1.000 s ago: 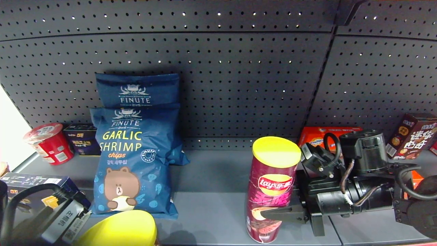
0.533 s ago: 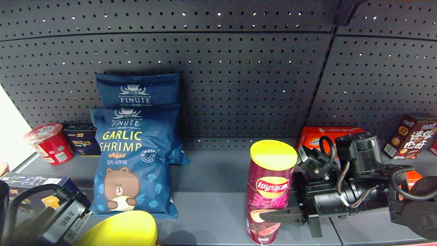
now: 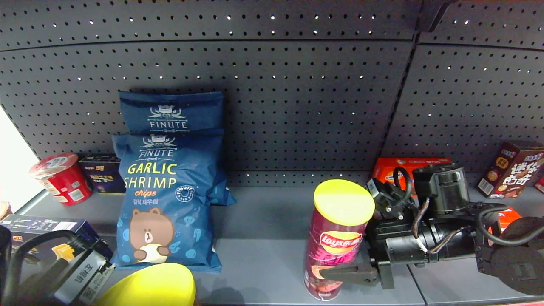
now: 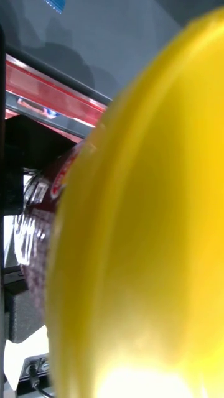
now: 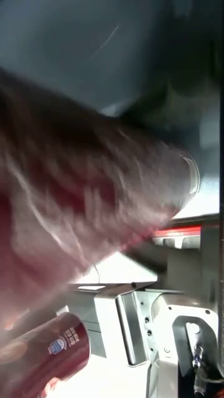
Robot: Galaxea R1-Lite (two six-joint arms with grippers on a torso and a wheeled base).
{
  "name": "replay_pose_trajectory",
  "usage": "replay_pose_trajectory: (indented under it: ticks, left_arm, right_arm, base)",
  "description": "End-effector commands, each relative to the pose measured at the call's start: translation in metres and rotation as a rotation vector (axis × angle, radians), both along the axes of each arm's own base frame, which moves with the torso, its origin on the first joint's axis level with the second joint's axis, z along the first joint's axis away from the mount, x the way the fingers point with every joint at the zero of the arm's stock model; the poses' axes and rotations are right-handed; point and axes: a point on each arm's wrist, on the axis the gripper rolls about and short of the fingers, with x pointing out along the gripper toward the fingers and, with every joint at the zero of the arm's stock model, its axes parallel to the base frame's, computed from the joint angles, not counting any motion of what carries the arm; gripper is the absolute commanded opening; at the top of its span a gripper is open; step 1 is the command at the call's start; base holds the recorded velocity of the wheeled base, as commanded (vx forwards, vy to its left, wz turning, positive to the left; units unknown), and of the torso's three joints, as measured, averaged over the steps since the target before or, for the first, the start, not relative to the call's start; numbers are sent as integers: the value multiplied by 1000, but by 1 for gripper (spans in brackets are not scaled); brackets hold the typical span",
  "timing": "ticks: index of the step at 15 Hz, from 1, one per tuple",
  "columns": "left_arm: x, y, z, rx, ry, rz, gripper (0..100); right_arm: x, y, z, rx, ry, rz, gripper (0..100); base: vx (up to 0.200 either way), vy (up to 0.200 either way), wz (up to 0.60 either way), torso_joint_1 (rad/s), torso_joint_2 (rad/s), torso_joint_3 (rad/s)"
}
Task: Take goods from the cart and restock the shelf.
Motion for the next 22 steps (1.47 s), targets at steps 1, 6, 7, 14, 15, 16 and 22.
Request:
replay_pose_trajectory:
  ticks: [1, 6, 7, 14, 15, 16, 22]
  left_arm:
    - [0, 0, 1, -2, -1, 0, 0]
    - [0, 0, -1, 1, 2, 0, 0]
    - [0, 0, 0, 0, 1, 0, 0]
    - [10, -4, 13, -11, -38, 32, 0]
    - [15, -6, 16, -10, -44, 43, 0]
    - [24, -11, 23, -9, -57, 64, 0]
    - [71, -31, 41, -4, -90, 125, 0]
  right_arm:
    - [0, 0, 0, -1, 1, 1, 100]
    - [-7, -5, 1, -1, 0, -4, 100]
    - [-9, -6, 3, 2, -4, -4, 100]
    - [-41, -36, 20, 18, -64, -74, 100]
    - [-46, -39, 22, 24, -72, -76, 100]
    - [-54, -45, 28, 40, -97, -83, 100]
    - [-79, -65, 53, 113, -184, -125, 100]
  base:
    - [0, 0, 0, 0, 0, 0]
    - [0, 0, 0, 0, 0, 0]
    - [0, 0, 0, 0, 0, 0]
    - [0, 0, 0, 0, 0, 0]
    - [0, 0, 0, 0, 0, 0]
    - [0, 0, 0, 0, 0, 0]
    - [0, 0, 0, 0, 0, 0]
